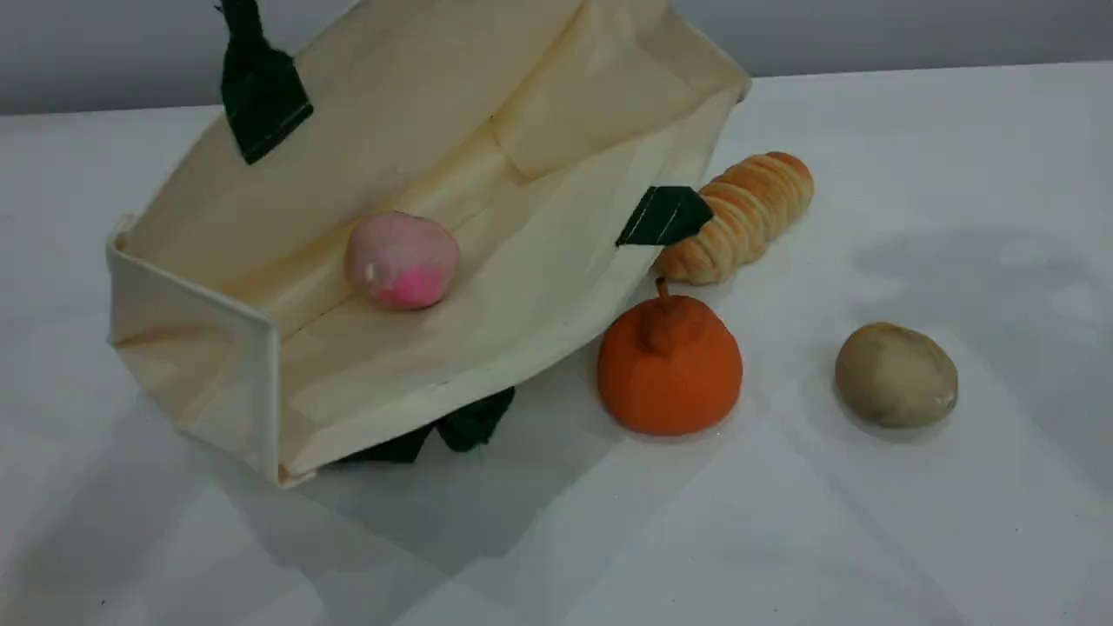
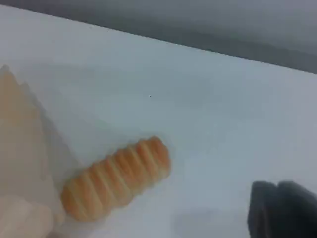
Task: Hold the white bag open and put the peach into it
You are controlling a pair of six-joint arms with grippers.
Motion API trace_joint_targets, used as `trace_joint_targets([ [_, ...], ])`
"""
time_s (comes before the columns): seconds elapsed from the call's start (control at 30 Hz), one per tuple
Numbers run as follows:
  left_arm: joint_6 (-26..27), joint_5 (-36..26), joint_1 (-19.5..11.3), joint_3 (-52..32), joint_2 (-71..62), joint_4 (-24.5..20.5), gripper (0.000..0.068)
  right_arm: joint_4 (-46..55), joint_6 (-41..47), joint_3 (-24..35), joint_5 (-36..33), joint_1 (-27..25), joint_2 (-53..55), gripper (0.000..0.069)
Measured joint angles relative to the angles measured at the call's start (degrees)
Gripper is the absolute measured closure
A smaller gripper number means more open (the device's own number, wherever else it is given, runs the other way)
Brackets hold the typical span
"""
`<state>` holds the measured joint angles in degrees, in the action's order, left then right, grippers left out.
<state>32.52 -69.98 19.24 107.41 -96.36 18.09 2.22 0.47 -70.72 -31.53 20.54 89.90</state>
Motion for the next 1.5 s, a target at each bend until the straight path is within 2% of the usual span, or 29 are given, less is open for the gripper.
trace_joint_targets([
  [0.3, -0.05, 0.00, 0.00, 0.00, 0.00, -0.09, 0.0589, 0.05, -0.47, 0.00, -0.27, 0.00, 0.05, 0.0678],
  [0.4, -0.05, 0.00, 0.00, 0.00, 0.00, -0.16, 0.0567, 0.05, -0.47, 0.00, -0.42, 0.00, 0.05, 0.0678],
  [0.5, -0.11, 0.43, 0.00, 0.00, 0.00, -1.37, 0.0493, 0.05, -0.16, 0.00, -0.42, 0.00, 0.05, 0.0675],
  [0.67, -0.11, 0.33, 0.00, 0.00, 0.00, -3.14, 0.0313, 0.05, -0.16, 0.00, -0.42, 0.00, 0.05, 0.0673],
  [0.8, -0.11, 0.17, 0.00, 0.00, 0.00, -2.92, 0.0273, 0.05, -0.16, 0.00, -0.42, 0.00, 0.05, 0.0671],
  [0.87, -0.11, 0.15, 0.00, 0.00, 0.00, -2.92, 0.0285, 0.05, -0.16, 0.00, -0.42, 0.00, 0.05, 0.0669],
  [0.93, -0.11, 0.10, 0.00, 0.00, 0.00, -2.92, 0.0331, 0.05, -0.16, 0.00, -0.42, 0.00, 0.05, 0.0667],
  [1.0, -0.41, 0.03, 0.00, 0.00, 0.00, -2.97, 0.0407, 0.05, -0.16, 0.00, -0.42, 0.00, 0.05, 0.0667],
  [1.13, -5.04, 0.00, 0.00, 0.17, 0.00, -3.32, 0.0616, 0.05, -0.16, 0.00, -0.49, 0.00, -0.51, 0.0667],
  [1.17, -6.44, 0.00, 0.00, 0.17, 0.00, -3.51, 0.0646, 0.05, -0.16, 0.00, -0.49, 0.00, -0.85, 0.0667],
  [1.3, -10.18, -0.06, 0.00, 0.22, 1.29, -5.77, 0.0673, 0.32, -0.16, 0.00, -2.17, 0.00, -2.92, 0.0667],
  [1.5, -17.53, -0.06, 0.00, 0.22, 6.71, -13.26, 0.0673, 1.15, -0.16, 0.00, -5.41, 0.00, -8.85, 0.0667],
])
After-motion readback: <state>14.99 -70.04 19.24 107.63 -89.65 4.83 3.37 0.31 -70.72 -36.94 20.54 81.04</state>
